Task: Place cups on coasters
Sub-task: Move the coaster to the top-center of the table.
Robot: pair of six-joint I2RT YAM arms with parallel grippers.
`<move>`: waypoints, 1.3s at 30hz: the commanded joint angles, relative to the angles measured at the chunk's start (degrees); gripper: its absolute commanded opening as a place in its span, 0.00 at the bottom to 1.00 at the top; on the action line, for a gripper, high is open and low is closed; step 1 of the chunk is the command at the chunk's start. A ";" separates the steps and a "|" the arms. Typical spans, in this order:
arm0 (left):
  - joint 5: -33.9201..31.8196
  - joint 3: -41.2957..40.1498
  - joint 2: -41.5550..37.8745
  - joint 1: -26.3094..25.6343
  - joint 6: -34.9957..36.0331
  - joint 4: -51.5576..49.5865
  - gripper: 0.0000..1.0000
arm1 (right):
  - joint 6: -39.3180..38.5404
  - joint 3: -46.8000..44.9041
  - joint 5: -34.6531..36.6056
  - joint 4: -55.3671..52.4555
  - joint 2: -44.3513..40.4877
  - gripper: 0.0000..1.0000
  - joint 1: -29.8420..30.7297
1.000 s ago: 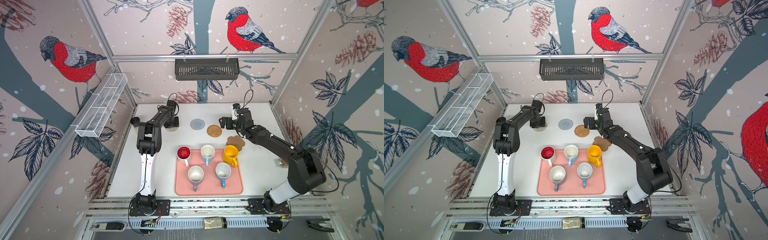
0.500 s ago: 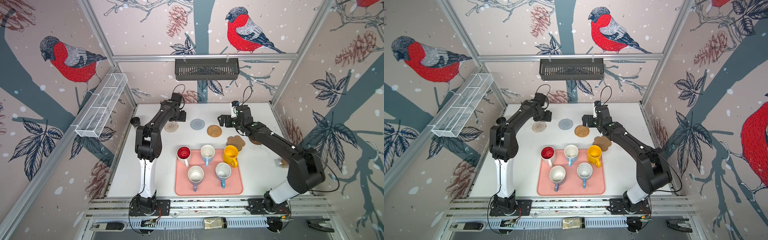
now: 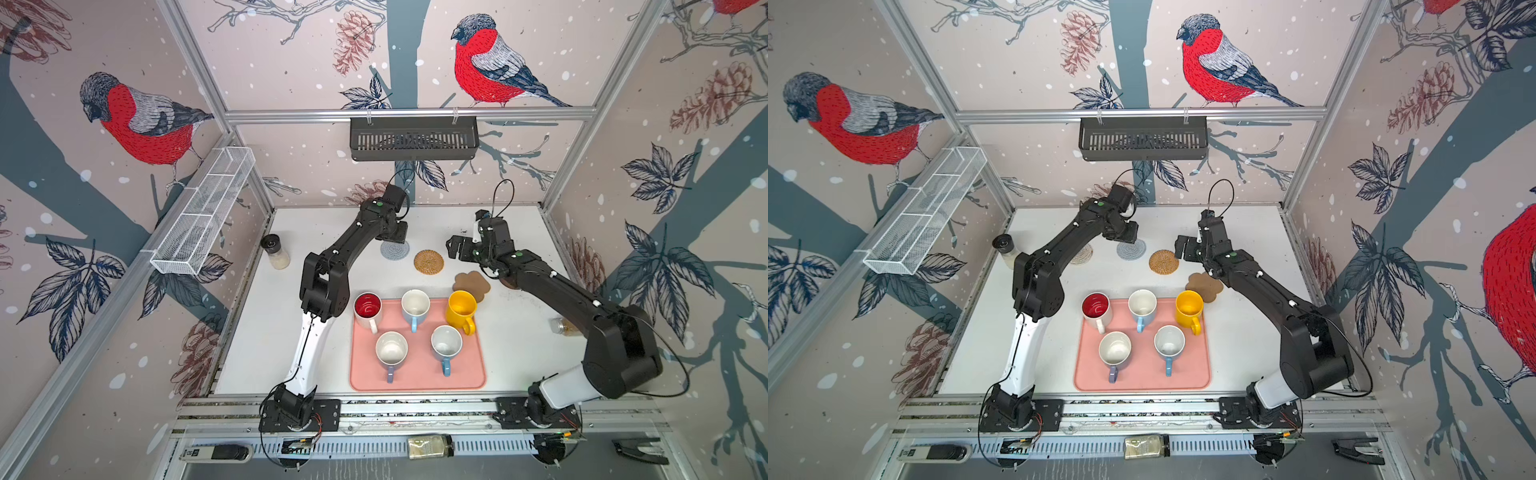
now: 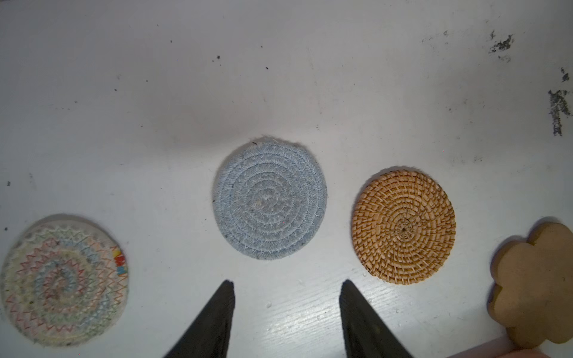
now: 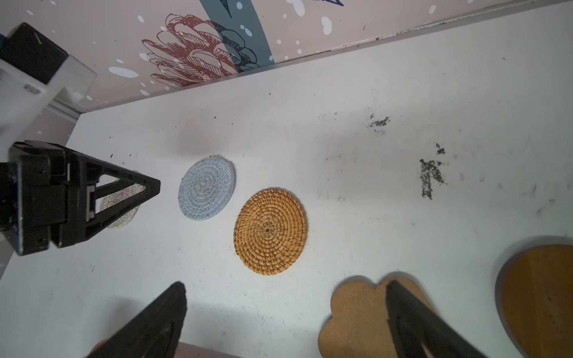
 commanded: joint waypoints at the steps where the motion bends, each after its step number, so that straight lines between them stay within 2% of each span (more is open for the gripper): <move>1: 0.18 0.49 1.68 -0.12 -1.15 1.73 0.54 | 1.17 -1.90 1.01 0.64 -2.16 1.00 0.03; 10: 0.73 1.76 6.41 -0.35 -2.14 7.76 0.51 | 1.38 -6.00 0.71 2.55 -4.67 0.99 -0.06; 14: -1.00 4.80 9.51 -0.37 -3.36 6.58 0.49 | 1.39 -7.00 0.75 3.41 -4.85 1.00 -0.06; 23: -2.52 4.67 13.53 -0.22 -3.81 7.16 0.50 | 1.40 -7.18 -1.36 4.59 -5.56 1.00 0.14; 28: -3.75 4.11 13.95 0.39 -4.17 7.05 0.53 | 1.57 -7.86 -1.83 5.67 -7.09 0.99 1.94; 35: -4.27 3.15 13.87 2.71 -6.57 3.12 0.52 | 1.63 -7.97 -1.84 6.51 -6.47 1.00 2.67; 39: -4.17 -2.98 10.32 3.25 -7.01 4.95 0.48 | 1.68 -7.37 -1.93 6.75 -5.09 1.00 2.66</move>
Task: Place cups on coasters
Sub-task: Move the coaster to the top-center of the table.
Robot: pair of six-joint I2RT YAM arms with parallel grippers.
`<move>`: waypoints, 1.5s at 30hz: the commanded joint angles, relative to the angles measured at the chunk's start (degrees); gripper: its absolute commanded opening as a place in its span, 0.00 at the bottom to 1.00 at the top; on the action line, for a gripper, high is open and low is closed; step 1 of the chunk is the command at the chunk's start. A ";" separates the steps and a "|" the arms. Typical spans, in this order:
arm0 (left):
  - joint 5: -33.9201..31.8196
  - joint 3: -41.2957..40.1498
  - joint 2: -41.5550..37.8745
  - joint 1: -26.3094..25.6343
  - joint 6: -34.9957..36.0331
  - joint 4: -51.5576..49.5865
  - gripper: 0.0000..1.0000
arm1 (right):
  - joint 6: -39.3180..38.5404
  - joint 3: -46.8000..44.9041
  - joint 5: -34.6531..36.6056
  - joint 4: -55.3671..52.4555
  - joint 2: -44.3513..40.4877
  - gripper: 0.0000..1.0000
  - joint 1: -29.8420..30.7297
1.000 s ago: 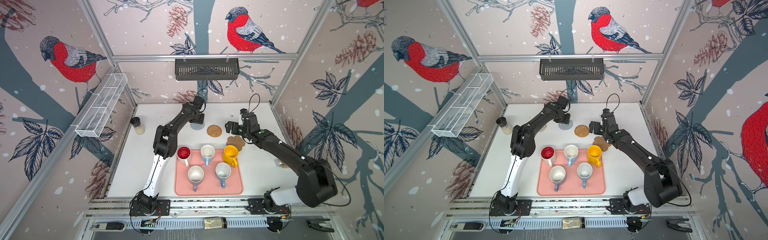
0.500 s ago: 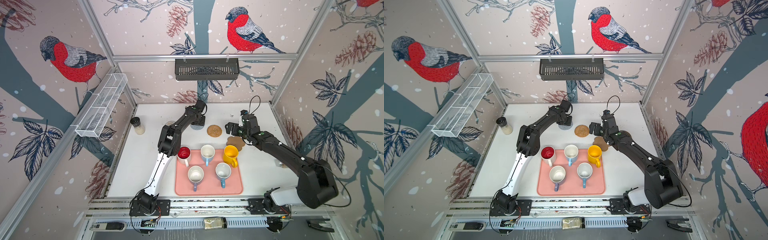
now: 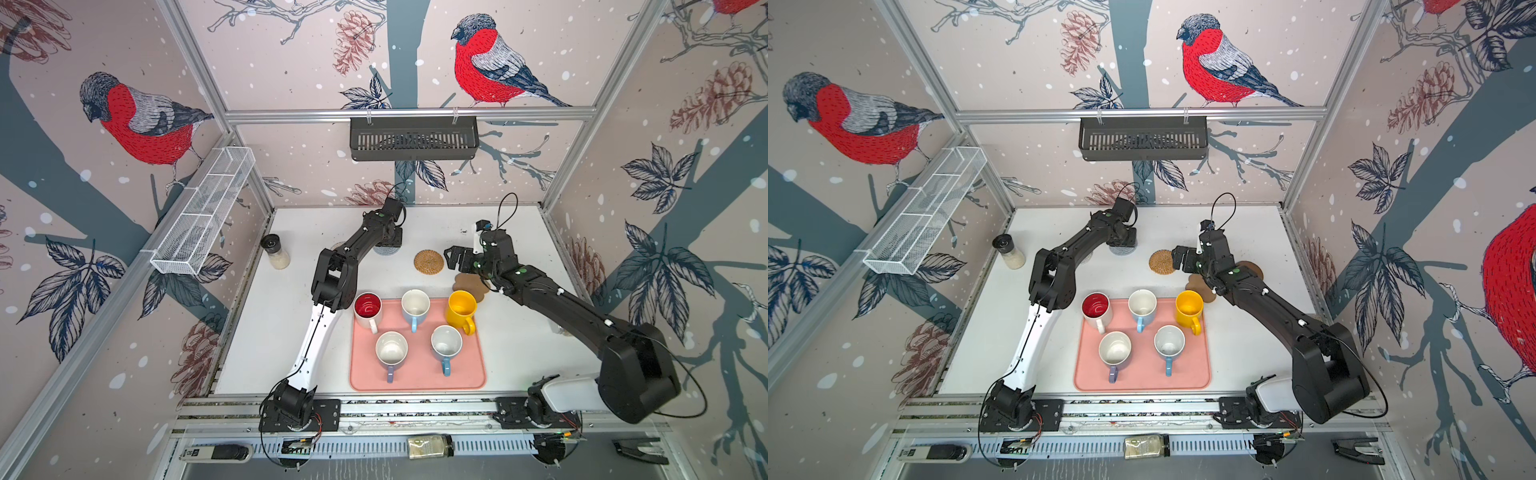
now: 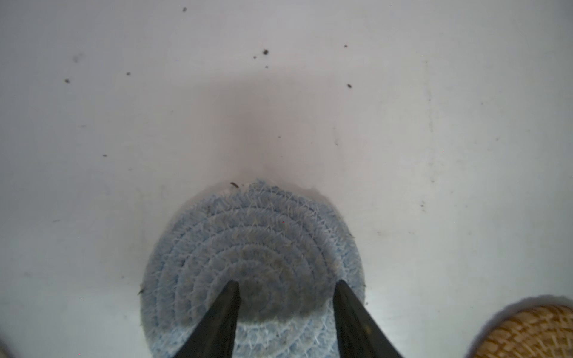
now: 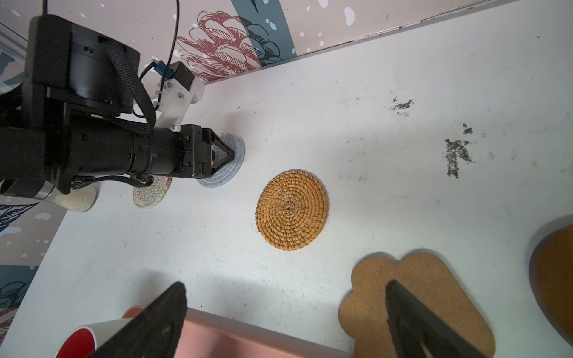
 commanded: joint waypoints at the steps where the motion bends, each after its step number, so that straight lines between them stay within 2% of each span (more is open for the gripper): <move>1: 0.47 -5.98 -2.41 0.28 -1.91 -4.16 0.45 | 0.31 0.73 -0.36 1.42 1.08 0.99 0.08; 5: 1.20 -12.47 -6.40 0.28 -2.38 -1.72 0.40 | 0.31 1.43 -0.24 1.55 2.32 1.00 0.04; 11: 2.39 -19.91 -10.36 0.19 -2.90 1.70 0.40 | 0.57 1.97 -0.86 1.45 3.29 0.99 0.09; 16: 0.71 -19.60 -10.51 0.01 -2.11 1.89 0.42 | 0.05 2.12 -1.18 1.08 4.66 1.00 0.08; 22: 0.62 -14.98 -11.18 -0.06 -0.76 -0.24 0.59 | -0.21 4.20 -0.04 -1.37 6.69 1.00 0.03; 26: -0.54 -14.99 -14.77 -0.08 -0.30 -0.42 0.75 | 0.02 9.18 1.12 -6.23 9.77 0.99 0.08; 28: -0.83 -15.40 -17.39 0.01 -0.01 -0.39 0.82 | -0.06 11.21 1.31 -8.03 11.19 0.92 0.07; 31: -0.83 -17.46 -22.30 -0.07 -0.10 0.56 0.88 | -0.25 14.05 1.13 -10.72 13.69 0.70 0.09; 34: -0.53 -23.10 -29.05 -0.07 -0.60 3.38 0.90 | -0.33 17.55 0.94 -14.06 16.86 0.56 0.13; 35: -0.25 -25.74 -31.90 -0.07 -0.83 4.49 0.91 | -0.47 18.54 0.94 -14.79 17.97 0.55 0.19; 41: 0.74 -46.23 -48.31 -0.07 -2.35 12.95 0.97 | -2.68 24.79 1.96 -19.28 24.75 0.64 0.96; 45: 0.75 -55.53 -55.97 -0.07 -2.83 13.98 0.97 | -3.49 28.37 1.78 -20.86 29.04 0.66 1.80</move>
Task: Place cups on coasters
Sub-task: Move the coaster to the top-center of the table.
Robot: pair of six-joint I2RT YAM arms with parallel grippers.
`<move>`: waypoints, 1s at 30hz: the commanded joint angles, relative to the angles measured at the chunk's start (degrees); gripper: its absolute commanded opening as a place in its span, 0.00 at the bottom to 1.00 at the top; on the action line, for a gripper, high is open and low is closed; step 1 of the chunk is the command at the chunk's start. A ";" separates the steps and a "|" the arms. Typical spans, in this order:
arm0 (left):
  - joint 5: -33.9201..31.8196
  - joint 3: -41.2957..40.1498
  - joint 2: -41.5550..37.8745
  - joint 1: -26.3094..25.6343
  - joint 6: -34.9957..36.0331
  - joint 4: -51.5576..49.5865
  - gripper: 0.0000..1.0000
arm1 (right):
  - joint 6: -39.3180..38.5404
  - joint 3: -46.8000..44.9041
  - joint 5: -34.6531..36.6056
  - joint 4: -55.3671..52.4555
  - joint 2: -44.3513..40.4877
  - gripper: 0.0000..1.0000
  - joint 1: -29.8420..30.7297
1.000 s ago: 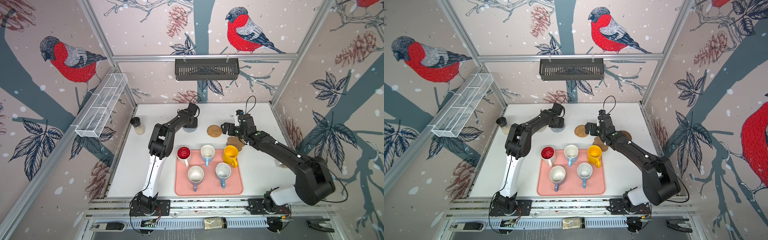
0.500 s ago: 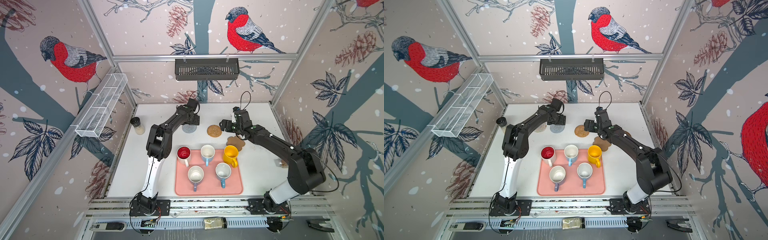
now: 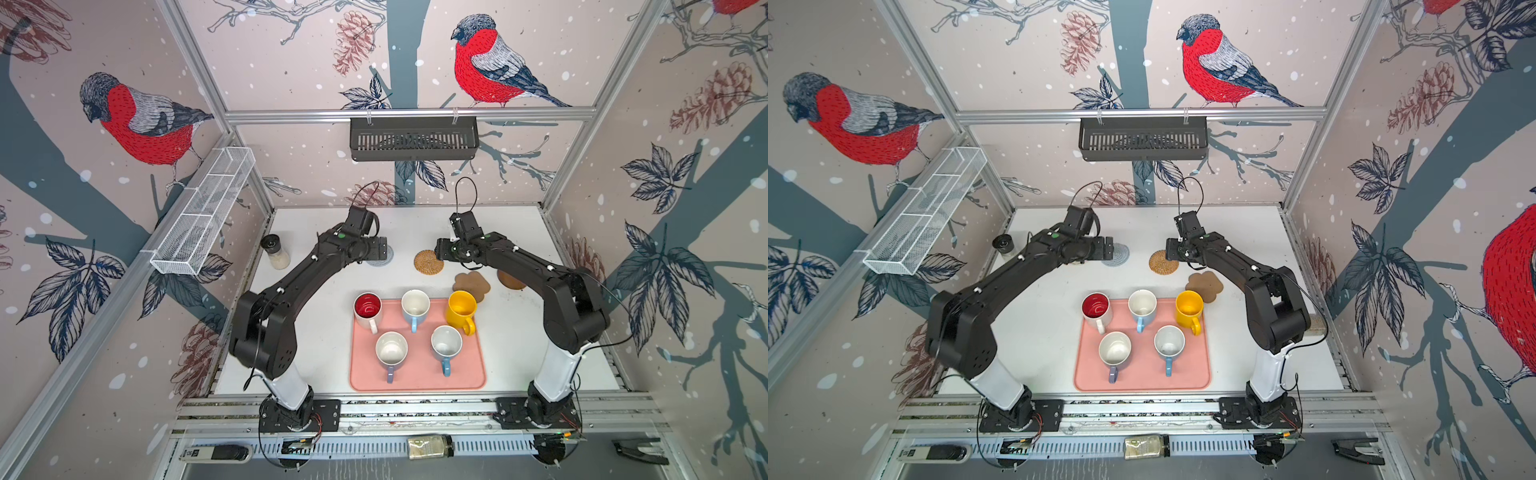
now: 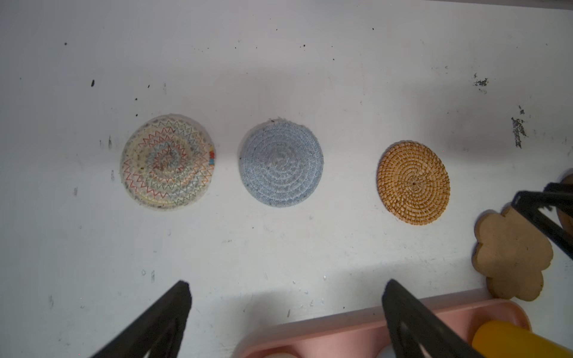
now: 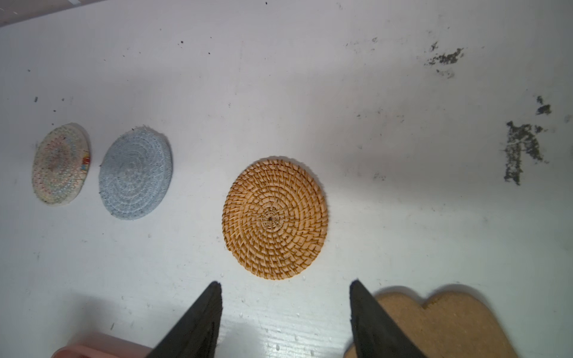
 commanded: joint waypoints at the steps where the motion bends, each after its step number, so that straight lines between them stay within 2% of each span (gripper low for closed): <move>1: -0.09 -5.80 -5.42 0.10 -1.13 3.69 0.96 | -1.76 2.58 0.51 -2.99 2.95 0.66 0.83; 6: -0.67 -12.78 -13.19 0.10 -0.66 3.63 0.95 | -2.20 7.23 0.53 -4.41 8.07 0.63 1.89; 15: -4.49 -17.55 -21.41 0.57 0.93 -1.65 0.97 | -2.60 13.46 1.19 -6.80 15.04 0.63 3.25; 21: -3.25 -22.71 -24.12 2.29 1.75 2.34 0.97 | -2.18 16.14 1.71 -7.94 18.63 0.64 3.66; 30: 0.68 -23.96 -24.93 5.29 2.82 3.44 0.97 | -1.79 17.58 2.53 -9.11 21.49 0.65 4.47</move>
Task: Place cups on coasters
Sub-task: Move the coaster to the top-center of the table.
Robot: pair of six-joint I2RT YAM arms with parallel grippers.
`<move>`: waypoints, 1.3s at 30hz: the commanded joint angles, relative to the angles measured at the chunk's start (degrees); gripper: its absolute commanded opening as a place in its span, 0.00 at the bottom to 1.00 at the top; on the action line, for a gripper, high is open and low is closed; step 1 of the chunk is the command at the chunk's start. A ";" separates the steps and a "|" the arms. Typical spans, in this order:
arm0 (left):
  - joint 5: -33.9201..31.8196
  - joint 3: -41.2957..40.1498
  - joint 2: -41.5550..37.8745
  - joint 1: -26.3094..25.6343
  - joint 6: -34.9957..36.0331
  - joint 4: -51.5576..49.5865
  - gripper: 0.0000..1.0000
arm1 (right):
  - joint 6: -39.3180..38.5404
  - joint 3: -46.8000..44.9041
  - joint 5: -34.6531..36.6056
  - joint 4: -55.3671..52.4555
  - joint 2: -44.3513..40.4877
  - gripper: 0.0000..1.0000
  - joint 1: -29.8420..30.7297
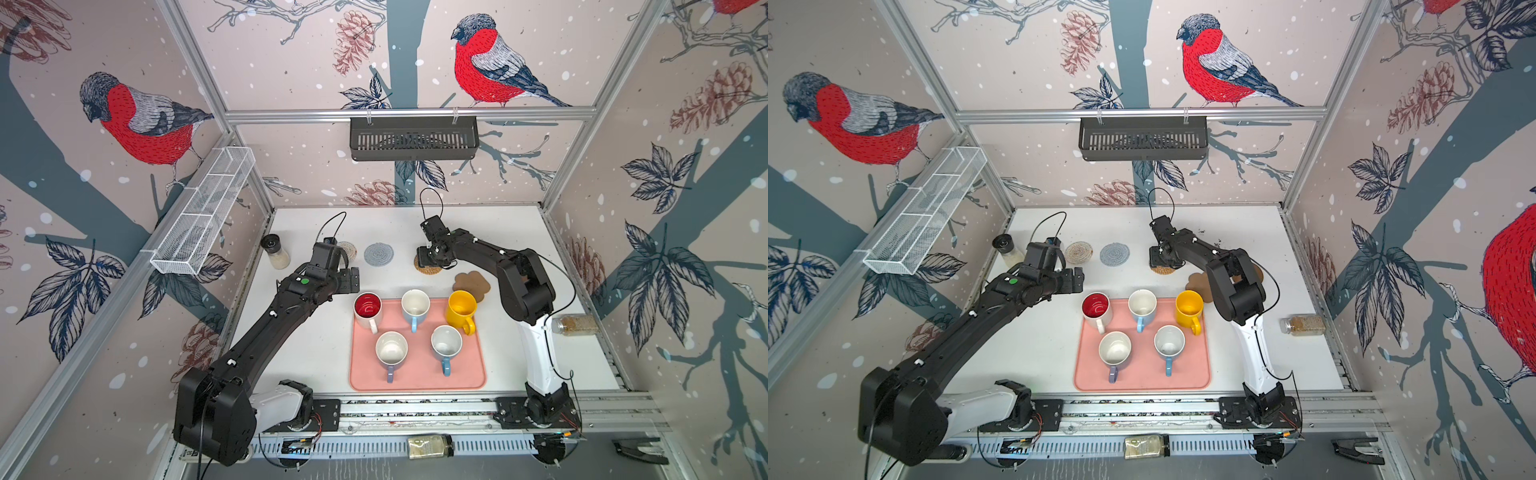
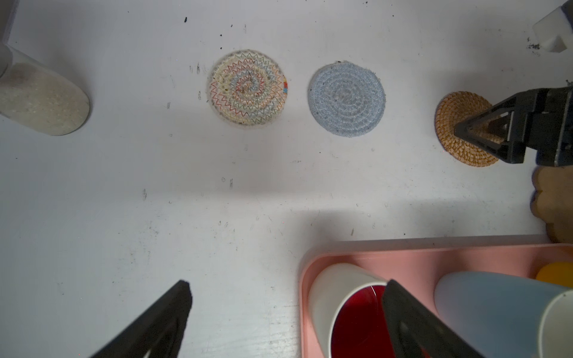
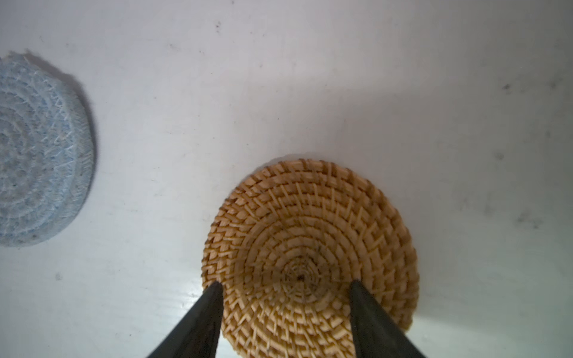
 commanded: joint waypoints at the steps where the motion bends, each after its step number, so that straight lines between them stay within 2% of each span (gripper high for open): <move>1: 3.08 -0.78 -0.80 0.11 1.22 2.19 0.96 | -0.21 1.20 0.65 -2.14 1.75 0.65 -0.05; 11: 4.09 -1.02 -1.46 0.13 1.53 2.27 0.96 | -2.39 11.22 6.16 -7.44 9.37 0.67 -0.05; 22: 3.91 -1.28 -1.22 0.13 2.17 2.54 0.96 | -2.59 22.48 4.04 -11.62 16.49 0.66 2.11; 32: 3.10 -1.43 -1.46 0.13 2.77 2.26 0.96 | -2.32 14.36 6.08 -10.16 11.03 0.67 3.64; 39: 3.07 -1.36 -1.45 0.08 3.05 1.90 0.97 | -1.88 17.16 6.57 -10.43 11.66 0.70 2.86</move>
